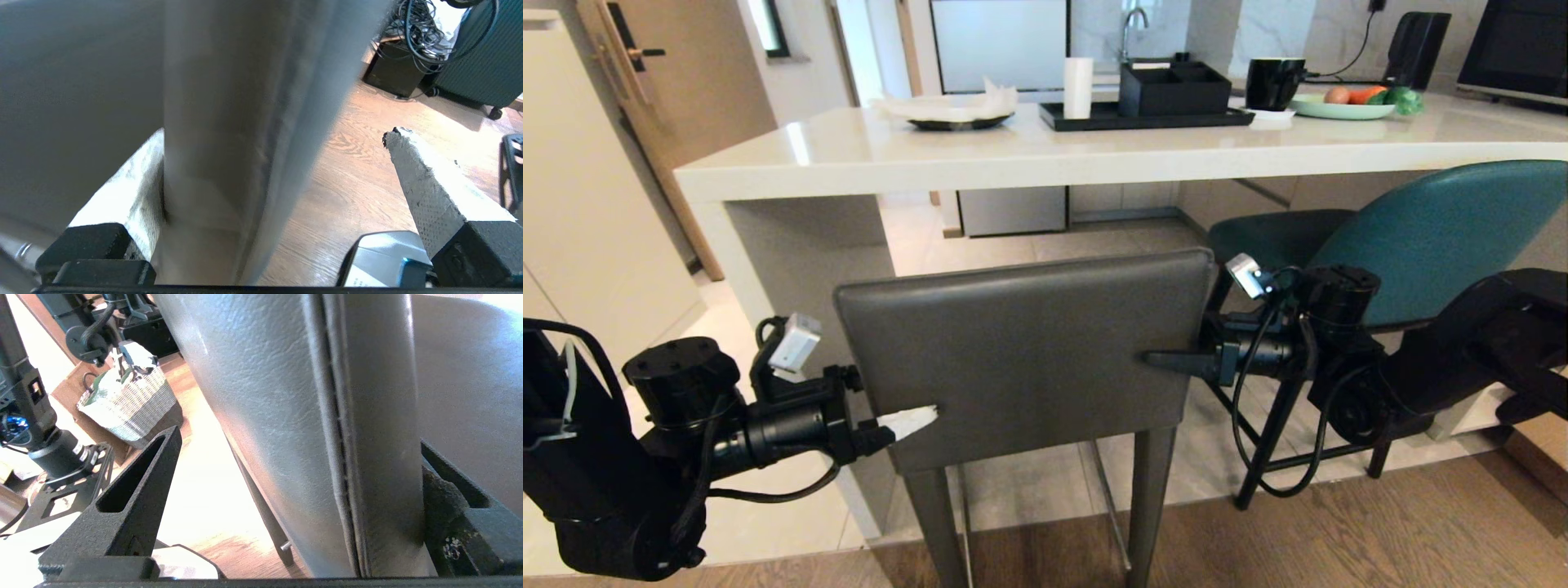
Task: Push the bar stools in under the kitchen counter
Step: Pull the gray chair out from under the dining table
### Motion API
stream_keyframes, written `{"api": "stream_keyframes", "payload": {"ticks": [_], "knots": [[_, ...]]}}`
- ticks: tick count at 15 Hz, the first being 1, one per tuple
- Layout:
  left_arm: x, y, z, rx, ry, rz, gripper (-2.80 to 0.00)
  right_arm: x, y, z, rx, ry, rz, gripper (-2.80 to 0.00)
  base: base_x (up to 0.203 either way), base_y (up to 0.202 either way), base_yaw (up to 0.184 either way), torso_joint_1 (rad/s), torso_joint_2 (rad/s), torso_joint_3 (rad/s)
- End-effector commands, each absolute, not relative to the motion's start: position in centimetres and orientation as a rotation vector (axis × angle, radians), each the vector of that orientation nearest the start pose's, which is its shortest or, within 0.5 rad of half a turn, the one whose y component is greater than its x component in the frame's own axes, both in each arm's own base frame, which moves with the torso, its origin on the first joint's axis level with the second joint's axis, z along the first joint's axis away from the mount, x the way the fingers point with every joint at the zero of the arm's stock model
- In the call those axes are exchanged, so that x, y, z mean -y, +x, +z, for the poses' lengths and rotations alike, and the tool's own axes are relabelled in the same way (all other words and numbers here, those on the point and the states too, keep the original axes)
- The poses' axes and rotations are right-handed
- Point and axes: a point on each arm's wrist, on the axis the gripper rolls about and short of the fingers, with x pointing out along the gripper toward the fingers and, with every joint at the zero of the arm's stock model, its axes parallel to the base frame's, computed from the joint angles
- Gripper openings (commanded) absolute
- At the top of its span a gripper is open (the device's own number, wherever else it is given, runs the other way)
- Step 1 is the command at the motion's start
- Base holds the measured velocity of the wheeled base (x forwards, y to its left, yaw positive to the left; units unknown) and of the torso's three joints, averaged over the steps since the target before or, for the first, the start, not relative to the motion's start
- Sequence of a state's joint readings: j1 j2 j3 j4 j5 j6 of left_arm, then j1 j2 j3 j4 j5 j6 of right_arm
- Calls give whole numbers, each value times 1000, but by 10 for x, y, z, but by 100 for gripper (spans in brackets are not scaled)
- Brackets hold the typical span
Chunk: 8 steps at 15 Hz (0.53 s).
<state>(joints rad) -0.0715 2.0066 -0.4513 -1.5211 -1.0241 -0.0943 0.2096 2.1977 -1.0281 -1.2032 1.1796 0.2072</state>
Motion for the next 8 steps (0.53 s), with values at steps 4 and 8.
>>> {"api": "stream_keyframes", "payload": {"ticks": [4, 8], "knots": [[43, 294, 98, -71, -94, -1107, 0, -104, 389, 116, -103, 151, 1396, 0, -194, 0, -2, 3, 2, 2], [43, 292, 98, -73, -95, -1107, 0, -104, 388, 116, -106, 152, 1395, 0, -196, 0, -2, 2, 3, 2]]}}
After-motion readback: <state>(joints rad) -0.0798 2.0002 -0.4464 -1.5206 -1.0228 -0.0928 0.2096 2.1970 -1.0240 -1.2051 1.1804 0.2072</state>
